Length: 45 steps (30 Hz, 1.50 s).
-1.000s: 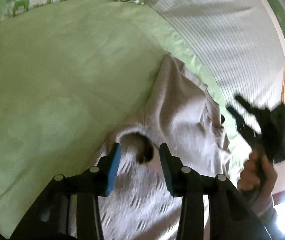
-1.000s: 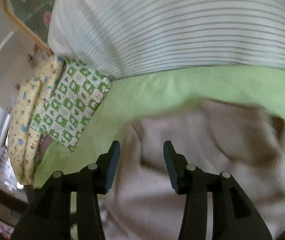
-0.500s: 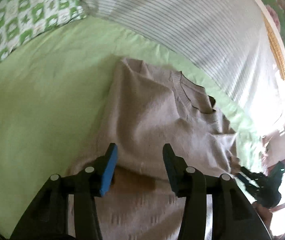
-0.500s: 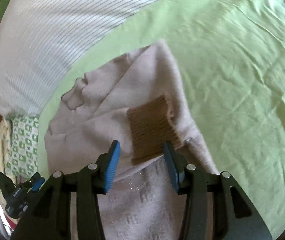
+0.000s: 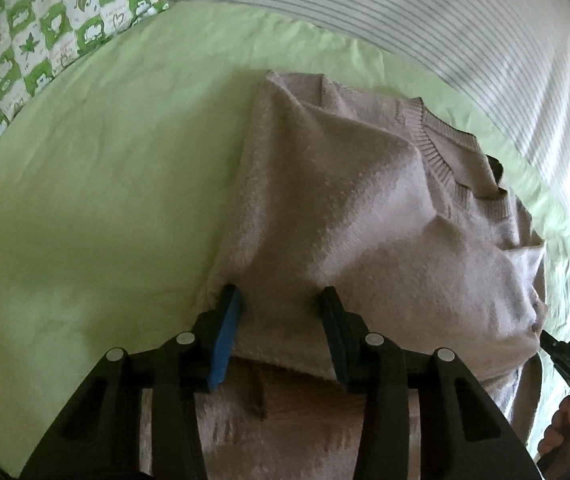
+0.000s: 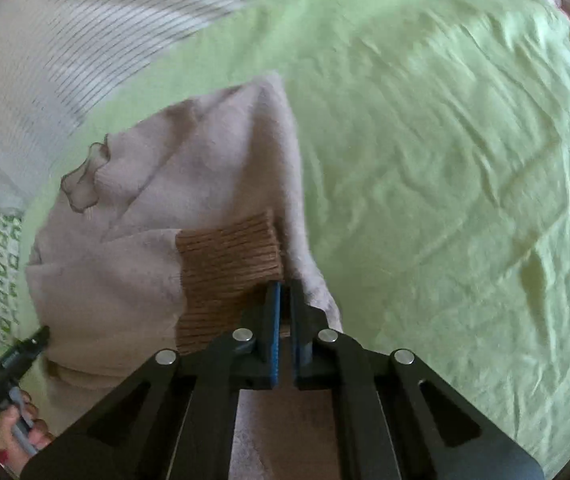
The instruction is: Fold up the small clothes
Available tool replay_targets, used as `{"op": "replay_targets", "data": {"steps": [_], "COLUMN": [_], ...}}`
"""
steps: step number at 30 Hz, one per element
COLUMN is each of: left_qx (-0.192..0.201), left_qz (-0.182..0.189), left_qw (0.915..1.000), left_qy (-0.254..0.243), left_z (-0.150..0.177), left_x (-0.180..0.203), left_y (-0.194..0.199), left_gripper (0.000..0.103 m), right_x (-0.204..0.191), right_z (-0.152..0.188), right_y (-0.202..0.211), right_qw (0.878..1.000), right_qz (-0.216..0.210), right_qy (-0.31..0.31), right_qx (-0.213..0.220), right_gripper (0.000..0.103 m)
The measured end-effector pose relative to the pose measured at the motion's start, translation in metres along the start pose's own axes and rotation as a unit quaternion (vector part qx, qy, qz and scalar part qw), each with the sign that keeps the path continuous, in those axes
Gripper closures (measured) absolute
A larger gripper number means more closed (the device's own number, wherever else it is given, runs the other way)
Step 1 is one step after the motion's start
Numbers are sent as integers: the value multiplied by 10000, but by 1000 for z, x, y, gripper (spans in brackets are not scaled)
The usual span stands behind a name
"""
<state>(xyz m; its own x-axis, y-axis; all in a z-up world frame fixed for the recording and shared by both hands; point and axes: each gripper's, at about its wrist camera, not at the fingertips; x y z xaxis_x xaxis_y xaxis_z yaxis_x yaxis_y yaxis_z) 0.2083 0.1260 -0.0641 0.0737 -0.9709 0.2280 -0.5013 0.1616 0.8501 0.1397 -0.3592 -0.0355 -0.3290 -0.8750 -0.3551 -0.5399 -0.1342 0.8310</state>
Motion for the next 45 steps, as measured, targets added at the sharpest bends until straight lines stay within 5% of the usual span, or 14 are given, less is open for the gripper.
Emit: {"op": "replay_targets", "data": {"steps": [5, 8, 12, 23, 32, 45], "left_qx": [32, -17, -99, -625, -1020, -1362], "left_qz": [100, 208, 310, 500, 610, 748], "left_qw": [9999, 9998, 9994, 9966, 9927, 9870], "left_qy": [-71, -28, 125, 200, -195, -415], "left_z": [15, 36, 67, 161, 232, 288], "left_x": [-2, -11, -31, -78, -91, -98], "left_y": [30, 51, 77, 123, 154, 166], "left_gripper": [42, 42, 39, 33, 32, 28], "right_x": [8, 8, 13, 55, 73, 77], "right_z": [3, 16, 41, 150, 226, 275], "right_y": [39, 59, 83, 130, 154, 152], "right_qw": [9984, 9977, 9979, 9991, 9981, 9958], "right_qz": [-504, -655, -555, -344, -433, -608], "right_qy": [-185, 10, 271, 211, 153, 127], "right_qx": [199, 189, 213, -135, -417, -680], "right_gripper": [97, 91, 49, 49, 49, 49]}}
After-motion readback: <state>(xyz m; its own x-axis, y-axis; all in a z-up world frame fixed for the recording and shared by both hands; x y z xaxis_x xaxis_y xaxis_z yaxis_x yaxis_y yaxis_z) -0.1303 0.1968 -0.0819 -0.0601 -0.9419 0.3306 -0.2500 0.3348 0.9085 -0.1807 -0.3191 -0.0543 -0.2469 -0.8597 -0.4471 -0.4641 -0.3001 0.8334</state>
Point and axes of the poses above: each gripper's, at about its wrist camera, not at the fingertips, and y roughly against the way its jaws point, x to its right, z to its underside, and after that the axes turned 4 degrees about x, right-handed
